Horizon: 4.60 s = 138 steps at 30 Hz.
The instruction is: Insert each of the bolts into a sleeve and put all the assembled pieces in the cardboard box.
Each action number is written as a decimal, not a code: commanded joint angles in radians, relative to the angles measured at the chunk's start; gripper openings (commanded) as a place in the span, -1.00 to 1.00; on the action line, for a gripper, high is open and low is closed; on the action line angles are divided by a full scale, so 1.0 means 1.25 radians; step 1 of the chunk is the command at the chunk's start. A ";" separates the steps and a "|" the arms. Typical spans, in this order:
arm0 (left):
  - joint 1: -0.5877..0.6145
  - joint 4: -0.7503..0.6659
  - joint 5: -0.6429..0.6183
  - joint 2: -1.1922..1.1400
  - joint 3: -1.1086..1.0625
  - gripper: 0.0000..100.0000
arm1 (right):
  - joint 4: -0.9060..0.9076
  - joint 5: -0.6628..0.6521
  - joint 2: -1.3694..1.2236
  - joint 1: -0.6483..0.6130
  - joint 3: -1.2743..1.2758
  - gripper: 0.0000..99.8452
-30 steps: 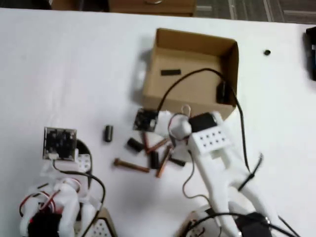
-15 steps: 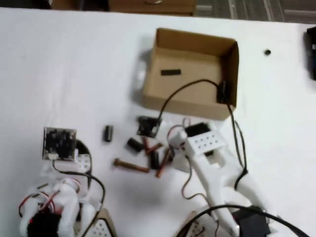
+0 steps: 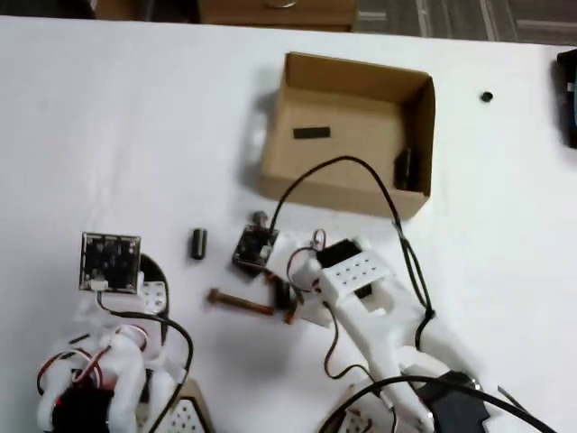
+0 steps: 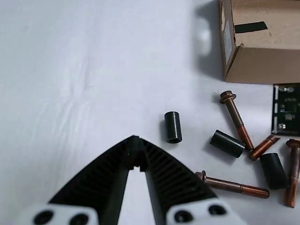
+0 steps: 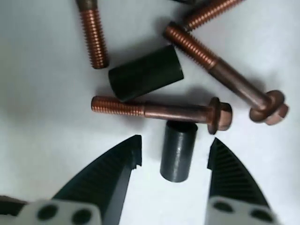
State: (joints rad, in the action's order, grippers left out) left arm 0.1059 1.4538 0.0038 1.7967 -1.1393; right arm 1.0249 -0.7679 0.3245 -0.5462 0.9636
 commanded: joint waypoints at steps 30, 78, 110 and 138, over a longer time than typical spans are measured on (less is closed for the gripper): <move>-0.002 -0.004 0.005 0.020 0.007 -0.96 | -0.066 0.000 -0.171 0.066 -0.041 -0.94; -0.225 0.129 -0.072 -0.038 0.161 -0.96 | 0.449 0.158 0.516 0.279 -0.408 -0.96; -0.387 0.260 -0.603 -0.665 0.630 -0.95 | 0.365 0.243 0.516 0.361 -0.405 -0.96; -0.436 -0.193 -0.903 -0.872 0.208 -0.44 | 0.276 0.378 0.365 0.361 -0.381 -0.96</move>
State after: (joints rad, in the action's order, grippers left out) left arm -0.4235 1.2835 -1.0426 0.7319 -0.8401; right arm 1.3932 -0.3030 0.7956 -0.0967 0.4971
